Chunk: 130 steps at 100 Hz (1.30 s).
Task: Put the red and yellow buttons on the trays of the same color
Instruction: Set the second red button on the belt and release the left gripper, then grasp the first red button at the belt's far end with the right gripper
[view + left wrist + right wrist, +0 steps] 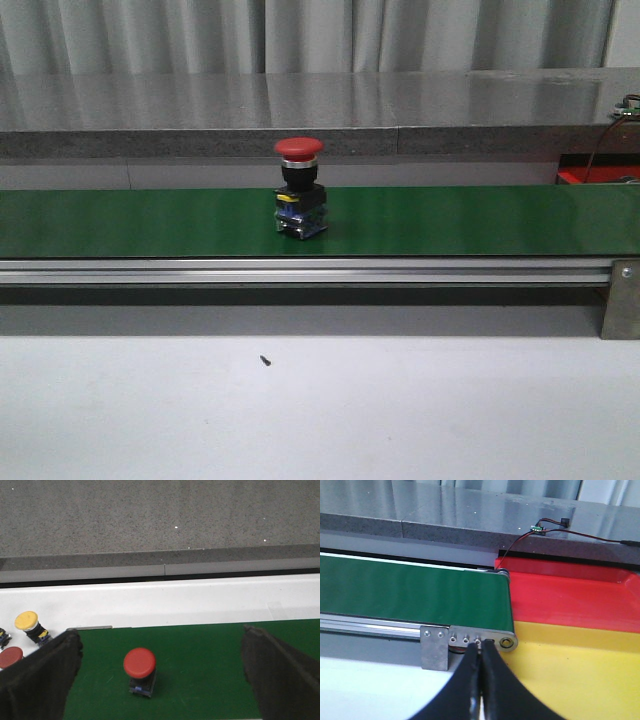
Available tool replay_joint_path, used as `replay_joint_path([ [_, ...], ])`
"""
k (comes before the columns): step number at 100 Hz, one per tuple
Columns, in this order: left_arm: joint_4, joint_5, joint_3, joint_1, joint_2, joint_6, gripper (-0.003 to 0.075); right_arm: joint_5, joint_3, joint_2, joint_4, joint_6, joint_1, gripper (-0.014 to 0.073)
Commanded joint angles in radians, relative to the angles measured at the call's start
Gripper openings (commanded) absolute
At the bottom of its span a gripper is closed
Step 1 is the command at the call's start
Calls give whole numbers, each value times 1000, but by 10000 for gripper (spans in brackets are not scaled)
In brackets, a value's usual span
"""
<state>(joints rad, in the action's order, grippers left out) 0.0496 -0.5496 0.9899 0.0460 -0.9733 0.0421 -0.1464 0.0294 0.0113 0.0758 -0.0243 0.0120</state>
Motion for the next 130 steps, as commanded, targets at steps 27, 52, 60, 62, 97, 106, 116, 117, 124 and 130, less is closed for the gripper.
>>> replay_joint_path([
  [27,7,170,-352,9,381,2,522,140,-19,17,0,4,-7,-96],
  [52,4,190,-491,9,540,2,-12,258,-33,16,-1,4,-7,-96],
  [60,3,193,-498,9,548,2,-20,189,-76,9,-3,4,-7,-96],
  [62,3,193,-498,9,548,2,-19,161,-94,5,-5,4,-7,-96],
  [97,3,236,-498,9,548,2,-20,-411,-579,-392,-43,4,-7,-96],
  [106,3,234,-498,9,548,2,-20,-508,-698,-537,-51,4,-7,-96],
  [116,3,234,-498,9,548,2,-20,-582,-803,-680,-76,4,-7,-96],
  [117,3,234,-498,9,548,2,-20,-583,-816,-698,-83,4,-7,-96],
  [124,3,234,-498,9,548,2,-20,-591,-863,-779,-109,4,-7,-96],
  [130,3,234,-498,9,548,2,-20,-592,-886,-832,-144,4,-7,-96],
])
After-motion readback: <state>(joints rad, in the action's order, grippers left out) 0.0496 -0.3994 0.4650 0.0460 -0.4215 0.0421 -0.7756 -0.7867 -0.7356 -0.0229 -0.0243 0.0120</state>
